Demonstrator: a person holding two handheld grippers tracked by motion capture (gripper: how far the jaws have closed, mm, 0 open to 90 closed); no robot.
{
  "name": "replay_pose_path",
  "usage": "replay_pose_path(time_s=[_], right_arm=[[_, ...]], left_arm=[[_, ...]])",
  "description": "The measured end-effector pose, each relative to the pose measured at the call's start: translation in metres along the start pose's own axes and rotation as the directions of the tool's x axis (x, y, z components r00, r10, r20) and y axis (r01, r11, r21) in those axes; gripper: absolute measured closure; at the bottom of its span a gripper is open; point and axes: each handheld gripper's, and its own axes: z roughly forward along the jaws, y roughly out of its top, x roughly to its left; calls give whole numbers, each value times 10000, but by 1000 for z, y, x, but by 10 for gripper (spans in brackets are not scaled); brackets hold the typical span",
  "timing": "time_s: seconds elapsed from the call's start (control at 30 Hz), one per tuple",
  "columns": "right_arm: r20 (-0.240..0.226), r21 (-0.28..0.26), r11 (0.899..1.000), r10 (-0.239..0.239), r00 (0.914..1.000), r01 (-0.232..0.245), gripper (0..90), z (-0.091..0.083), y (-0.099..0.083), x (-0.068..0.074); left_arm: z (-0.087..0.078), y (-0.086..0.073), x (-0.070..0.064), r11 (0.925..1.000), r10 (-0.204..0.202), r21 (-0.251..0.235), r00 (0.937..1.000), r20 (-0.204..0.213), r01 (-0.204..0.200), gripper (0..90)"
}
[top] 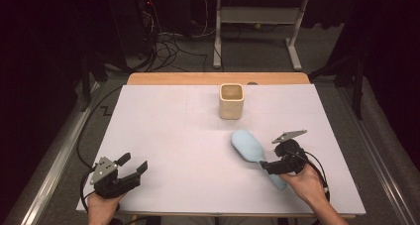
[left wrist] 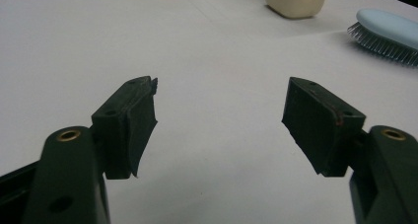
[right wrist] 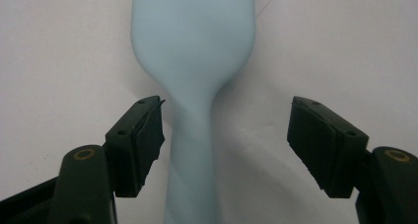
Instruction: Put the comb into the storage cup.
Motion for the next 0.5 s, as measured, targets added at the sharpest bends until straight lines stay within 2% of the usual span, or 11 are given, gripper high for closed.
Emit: replay_pose_path(time_s=[0.27,0.5], right_arm=[[-132,616,9981,-45,9999,53,353,6,3,3],[-213,1080,9937,-278,9994,299,411,12,8,8]], left_arm=[[0,0,0,10000,-36,-36,10000,-30,36,293],[0,0,0,10000,-48,-35,10000,-41,48,293]])
